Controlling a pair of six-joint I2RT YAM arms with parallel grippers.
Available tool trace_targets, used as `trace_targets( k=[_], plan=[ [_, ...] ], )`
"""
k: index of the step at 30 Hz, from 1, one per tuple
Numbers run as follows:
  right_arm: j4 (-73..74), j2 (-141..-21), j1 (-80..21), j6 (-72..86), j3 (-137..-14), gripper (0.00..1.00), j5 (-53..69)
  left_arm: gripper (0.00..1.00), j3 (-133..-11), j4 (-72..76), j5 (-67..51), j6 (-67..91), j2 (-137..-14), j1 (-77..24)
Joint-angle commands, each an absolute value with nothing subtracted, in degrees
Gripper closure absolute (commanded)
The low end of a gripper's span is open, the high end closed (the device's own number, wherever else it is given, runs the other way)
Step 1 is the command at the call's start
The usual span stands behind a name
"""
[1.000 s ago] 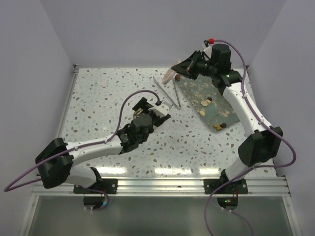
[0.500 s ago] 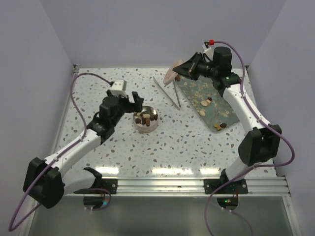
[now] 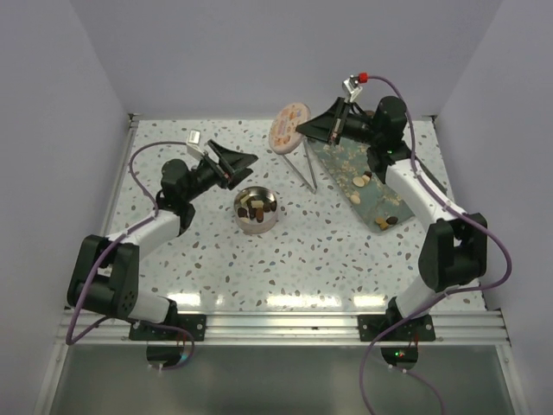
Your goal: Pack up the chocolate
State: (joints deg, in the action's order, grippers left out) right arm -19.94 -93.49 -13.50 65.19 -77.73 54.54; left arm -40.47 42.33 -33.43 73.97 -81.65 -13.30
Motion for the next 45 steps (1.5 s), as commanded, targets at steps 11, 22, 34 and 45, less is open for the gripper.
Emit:
trace_targets(
  k=[11,22,34,45],
  plan=[
    [-50.27,-94.83,-18.01,84.11,-72.08,1.00,59.41,0.00,-41.22,69.17,-35.77,92.81,-87.89,-14.41],
    [-45.45,-94.57,-19.60,79.72,-64.96,1.00,61.43,0.00,-39.03,72.78,-33.13,93.26,-87.63,-14.50],
    [-31.74,-97.91,-19.69,69.00,-62.14,0.97,61.96,0.00,-35.51,59.77,-35.68,83.32,-82.88,-14.50],
    [-18.63,-99.14,-19.60,60.12,-63.11,0.91,59.94,0.30,-34.19,56.96,-36.65,80.68,-81.30,-14.50]
  ],
)
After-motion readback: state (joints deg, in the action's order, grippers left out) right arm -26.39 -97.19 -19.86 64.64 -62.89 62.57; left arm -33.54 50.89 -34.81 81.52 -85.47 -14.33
